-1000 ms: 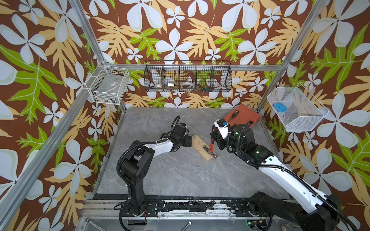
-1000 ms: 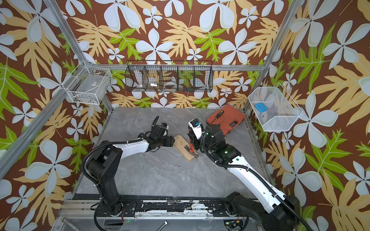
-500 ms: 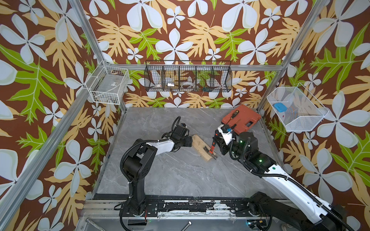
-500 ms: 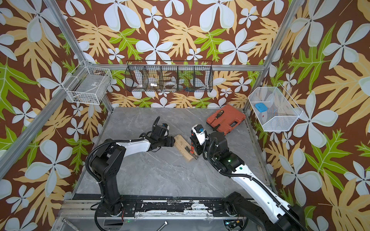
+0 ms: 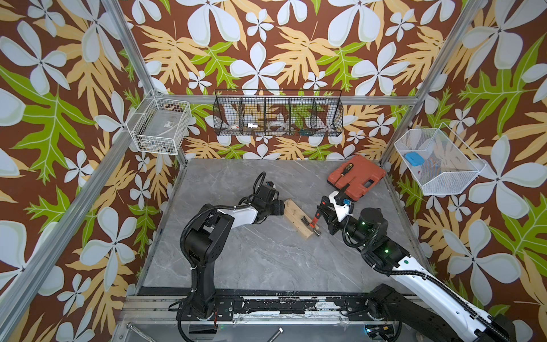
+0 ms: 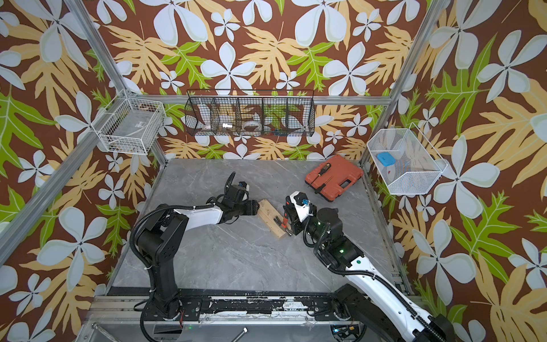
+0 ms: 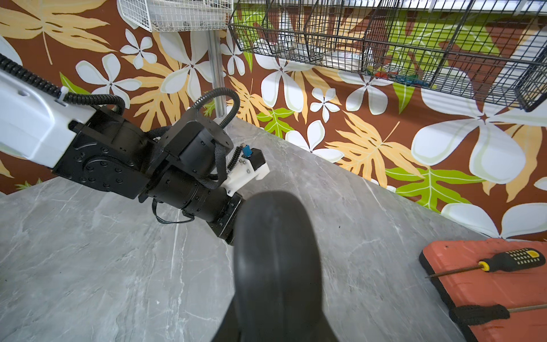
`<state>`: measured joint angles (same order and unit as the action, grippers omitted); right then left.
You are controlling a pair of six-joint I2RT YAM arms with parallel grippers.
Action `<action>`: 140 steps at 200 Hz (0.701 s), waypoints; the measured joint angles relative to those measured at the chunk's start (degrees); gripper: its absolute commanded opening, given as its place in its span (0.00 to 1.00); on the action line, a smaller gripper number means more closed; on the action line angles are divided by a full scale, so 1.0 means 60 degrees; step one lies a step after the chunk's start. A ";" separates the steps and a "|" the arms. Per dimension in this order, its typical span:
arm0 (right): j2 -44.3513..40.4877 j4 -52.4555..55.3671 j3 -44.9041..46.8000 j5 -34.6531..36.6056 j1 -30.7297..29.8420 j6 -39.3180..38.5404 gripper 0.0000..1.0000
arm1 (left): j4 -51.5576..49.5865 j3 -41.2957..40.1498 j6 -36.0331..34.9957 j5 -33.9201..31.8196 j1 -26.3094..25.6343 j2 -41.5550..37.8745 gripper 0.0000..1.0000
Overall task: Use a claw hammer to pull out a nail
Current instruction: Remove the nail from the mounting plate.
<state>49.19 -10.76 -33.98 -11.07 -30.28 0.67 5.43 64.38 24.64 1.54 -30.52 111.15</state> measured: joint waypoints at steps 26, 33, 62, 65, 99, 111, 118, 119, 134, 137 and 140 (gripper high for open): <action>-0.0069 -0.0448 0.0262 0.0015 0.0000 0.0051 0.00 | 0.0080 -0.0055 0.0087 0.0011 0.0004 0.0004 0.74; -0.0120 -0.0561 0.0346 0.0029 0.0000 0.0066 0.00 | 0.0113 -0.0080 0.0102 0.0018 0.0007 0.0004 0.74; -0.0386 -0.0852 0.0659 0.0106 0.0000 0.0131 0.00 | 0.0248 -0.0149 0.0131 0.0051 0.0015 0.0000 0.74; -0.0412 -0.0863 0.0685 0.0113 0.0000 0.0135 0.00 | 0.0255 -0.0157 0.0135 0.0051 0.0015 0.0000 0.74; -0.0506 -0.1027 0.0823 0.0204 0.0000 0.0248 0.00 | 0.0302 -0.0171 0.0160 0.0055 0.0015 0.0004 0.74; -0.0488 -0.1137 0.0871 0.0215 0.0000 0.0284 0.00 | 0.0306 -0.0171 0.0160 0.0055 0.0015 0.0004 0.74; -0.0459 -0.1213 0.0896 0.0222 0.0000 0.0313 0.00 | 0.0310 -0.0171 0.0160 0.0058 0.0015 0.0007 0.74; -0.0455 -0.1220 0.0896 0.0226 0.0000 0.0313 0.00 | 0.0310 -0.0171 0.0160 0.0062 0.0015 0.0007 0.74; -0.0423 -0.1410 0.0965 0.0266 -0.0004 0.0353 0.00 | 0.0331 -0.0182 0.0164 0.0062 0.0018 0.0011 0.74; -0.0423 -0.1446 0.0987 0.0270 -0.0004 0.0357 0.00 | 0.0342 -0.0189 0.0164 0.0062 0.0018 0.0011 0.74; -0.0426 -0.1486 0.1005 0.0273 -0.0004 0.0361 0.00 | 0.0353 -0.0197 0.0168 0.0062 0.0018 0.0011 0.74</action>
<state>46.63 -19.68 -27.94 -9.43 -30.30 2.83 7.55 63.20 25.65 1.91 -30.41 111.22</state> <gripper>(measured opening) 0.207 0.736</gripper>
